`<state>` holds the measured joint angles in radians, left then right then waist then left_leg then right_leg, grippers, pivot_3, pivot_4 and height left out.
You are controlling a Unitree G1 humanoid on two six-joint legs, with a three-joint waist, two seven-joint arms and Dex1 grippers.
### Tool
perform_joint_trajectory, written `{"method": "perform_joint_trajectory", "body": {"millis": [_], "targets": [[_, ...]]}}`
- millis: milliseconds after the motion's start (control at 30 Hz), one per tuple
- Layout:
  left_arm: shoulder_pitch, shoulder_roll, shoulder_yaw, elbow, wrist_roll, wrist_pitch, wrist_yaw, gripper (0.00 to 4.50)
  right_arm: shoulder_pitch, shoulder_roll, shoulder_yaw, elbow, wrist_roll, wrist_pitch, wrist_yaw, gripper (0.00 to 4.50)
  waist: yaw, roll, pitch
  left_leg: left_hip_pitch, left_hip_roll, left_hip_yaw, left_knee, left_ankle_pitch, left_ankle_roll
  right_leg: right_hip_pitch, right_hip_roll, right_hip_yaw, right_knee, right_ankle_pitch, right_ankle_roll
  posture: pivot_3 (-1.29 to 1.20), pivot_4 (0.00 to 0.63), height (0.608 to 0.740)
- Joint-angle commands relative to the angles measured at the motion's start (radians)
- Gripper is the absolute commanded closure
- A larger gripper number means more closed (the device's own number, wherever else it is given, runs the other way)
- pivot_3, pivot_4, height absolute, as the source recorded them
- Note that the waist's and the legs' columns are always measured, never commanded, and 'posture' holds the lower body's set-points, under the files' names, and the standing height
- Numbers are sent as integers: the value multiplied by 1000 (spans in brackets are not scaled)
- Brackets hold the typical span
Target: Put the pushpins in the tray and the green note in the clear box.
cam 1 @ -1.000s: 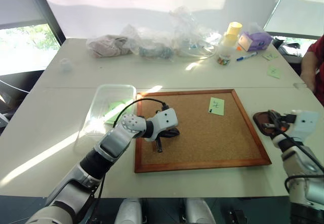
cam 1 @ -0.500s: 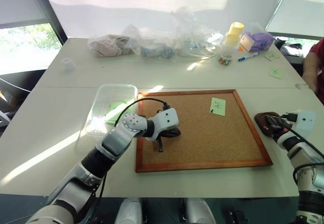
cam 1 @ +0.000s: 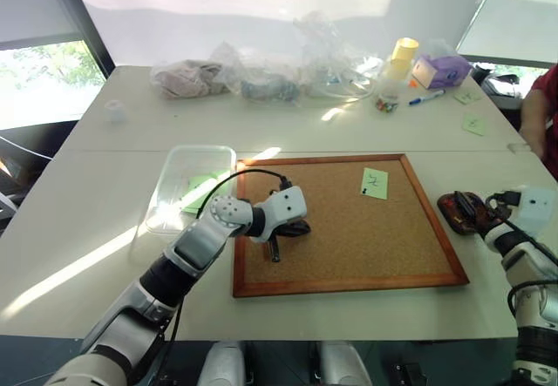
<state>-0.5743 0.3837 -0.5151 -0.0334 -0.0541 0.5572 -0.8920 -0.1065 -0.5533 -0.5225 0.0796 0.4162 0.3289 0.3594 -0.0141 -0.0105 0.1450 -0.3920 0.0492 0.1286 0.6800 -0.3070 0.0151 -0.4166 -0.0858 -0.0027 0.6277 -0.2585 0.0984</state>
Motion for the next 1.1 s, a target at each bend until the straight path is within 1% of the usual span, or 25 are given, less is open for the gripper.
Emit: {"method": "perform_joint_trajectory", "body": {"millis": [33,100,200,367,800,900,933,1033,1067,1100], "targets": [[34,21,-29,60,43,29,7,4500,25,10,98,-205,48,55,69,92,-1,0,0,0,0,0,0,0,0,0,0,0,0,0,0,0,150,737],[33,21,-29,61,44,27,6,4500,29,30,162,-252,48,91,77,92,-1,-1,0,0,1,0,0,0,0,1,0,0,0,0,0,0,150,737],[31,20,-32,63,45,24,5,4500,-2,81,241,-269,35,118,57,92,0,-2,0,0,1,0,0,0,0,1,-1,0,0,0,0,0,150,737],[26,19,-33,70,48,19,5,4500,-59,140,324,-207,-16,100,34,92,0,-2,0,-1,0,0,0,0,0,-1,-2,0,0,0,0,0,150,737],[34,17,-30,57,47,32,14,4500,-124,181,361,-86,-64,59,48,92,-1,-2,0,-1,1,0,0,0,0,-2,-3,0,0,0,0,0,150,737],[35,17,-29,57,46,33,15,4500,-132,189,367,-76,-70,54,49,908,-1,-2,0,-1,1,0,0,0,0,-2,-2,0,0,0,0,0,150,737],[35,17,-29,56,46,33,16,4500,-133,192,370,-73,-70,55,51,1475,-1,-2,0,-1,1,0,0,0,0,-2,-2,0,0,0,0,0,150,737],[36,18,-27,56,46,33,17,4500,-131,195,375,-69,-69,62,56,2927,-1,-1,0,-1,1,0,0,0,0,-1,-2,0,0,0,0,0,150,737],[36,19,-26,56,46,34,17,4500,-129,196,376,-70,-68,63,57,3535,-1,-1,0,-1,1,0,0,0,0,-2,-2,0,0,0,0,0,150,737],[36,19,-26,56,46,34,17,4500,-127,197,376,-72,-68,65,57,4010,-1,-2,0,-1,1,0,0,0,0,-2,-2,0,0,0,0,0,150,737]]}}
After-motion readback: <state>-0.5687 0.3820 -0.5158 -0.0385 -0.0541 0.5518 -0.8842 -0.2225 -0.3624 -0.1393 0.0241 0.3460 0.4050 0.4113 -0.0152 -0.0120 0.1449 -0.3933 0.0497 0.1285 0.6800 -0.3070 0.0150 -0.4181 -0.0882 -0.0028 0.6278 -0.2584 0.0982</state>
